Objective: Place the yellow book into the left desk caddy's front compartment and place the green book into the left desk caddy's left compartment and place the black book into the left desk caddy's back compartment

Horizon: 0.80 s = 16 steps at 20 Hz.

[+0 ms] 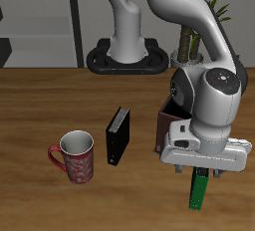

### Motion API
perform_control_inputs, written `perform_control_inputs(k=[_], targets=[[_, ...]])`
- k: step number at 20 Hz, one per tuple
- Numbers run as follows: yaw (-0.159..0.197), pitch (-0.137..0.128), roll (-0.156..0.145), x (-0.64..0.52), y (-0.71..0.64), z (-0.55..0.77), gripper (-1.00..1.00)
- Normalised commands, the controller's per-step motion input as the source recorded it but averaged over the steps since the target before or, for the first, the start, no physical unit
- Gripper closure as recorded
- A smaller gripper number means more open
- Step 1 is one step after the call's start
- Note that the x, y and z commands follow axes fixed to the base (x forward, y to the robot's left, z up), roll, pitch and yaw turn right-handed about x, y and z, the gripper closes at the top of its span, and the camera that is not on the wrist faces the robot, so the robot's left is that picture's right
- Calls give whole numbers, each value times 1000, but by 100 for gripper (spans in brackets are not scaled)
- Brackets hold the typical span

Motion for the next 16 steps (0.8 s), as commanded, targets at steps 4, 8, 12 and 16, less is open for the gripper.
perform_control_inputs(k=[4, 8, 12, 16], targets=[[-4, 49, 11, -24, -3, -328, 100], [-10, -2, 22, -69, 6, 24, 100], [2, -31, -10, -118, -60, 214, 100], [-6, -51, -13, -113, -155, 439, 100]])
